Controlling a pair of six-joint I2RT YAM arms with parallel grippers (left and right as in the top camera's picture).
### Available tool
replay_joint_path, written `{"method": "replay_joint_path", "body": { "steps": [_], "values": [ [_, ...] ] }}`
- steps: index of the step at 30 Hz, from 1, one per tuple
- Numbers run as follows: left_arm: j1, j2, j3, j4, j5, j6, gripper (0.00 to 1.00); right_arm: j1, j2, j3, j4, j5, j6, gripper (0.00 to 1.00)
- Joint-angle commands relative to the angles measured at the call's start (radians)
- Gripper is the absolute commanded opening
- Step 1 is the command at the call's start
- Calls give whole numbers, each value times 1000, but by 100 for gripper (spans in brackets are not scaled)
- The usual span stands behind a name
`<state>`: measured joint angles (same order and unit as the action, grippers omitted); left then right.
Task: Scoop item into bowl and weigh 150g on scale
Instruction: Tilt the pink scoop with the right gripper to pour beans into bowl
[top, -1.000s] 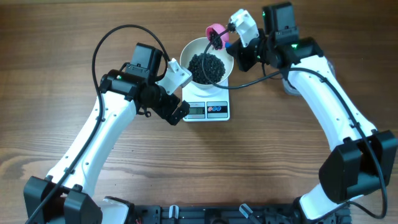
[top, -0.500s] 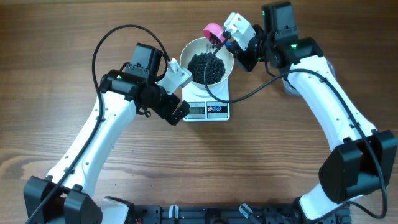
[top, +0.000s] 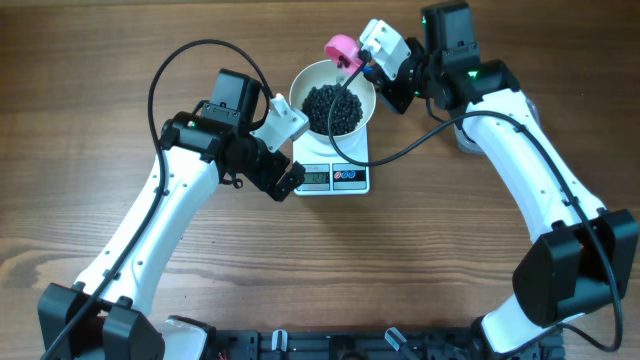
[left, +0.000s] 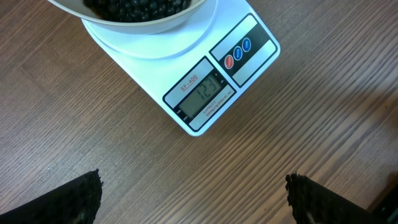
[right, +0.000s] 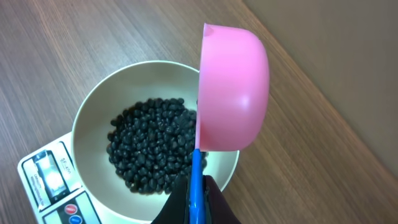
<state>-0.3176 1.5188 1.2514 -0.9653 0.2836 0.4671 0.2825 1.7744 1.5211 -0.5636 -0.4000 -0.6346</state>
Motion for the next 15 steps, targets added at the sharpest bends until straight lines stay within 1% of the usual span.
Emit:
{"method": "replay_joint_path", "body": {
  "steps": [1,4,6,9,11,13,15],
  "values": [
    [6,6,7,0,14,16,100,0,-33,31,23,-26,-20,4],
    [6,6,7,0,15,16,100,1,-33,31,26,-24,-25,4],
    [6,6,7,0,14,16,100,1,-33,31,25,7,-105,4],
    [6,6,7,0,14,16,100,4,-33,31,24,-3,-152,4],
    [6,6,7,0,15,16,100,16,-33,31,24,-10,-155,4],
    [6,6,7,0,14,16,100,19,-31,31,28,51,-154,4],
    [6,6,7,0,14,16,100,19,-31,31,28,57,-151,4]
  ]
}}
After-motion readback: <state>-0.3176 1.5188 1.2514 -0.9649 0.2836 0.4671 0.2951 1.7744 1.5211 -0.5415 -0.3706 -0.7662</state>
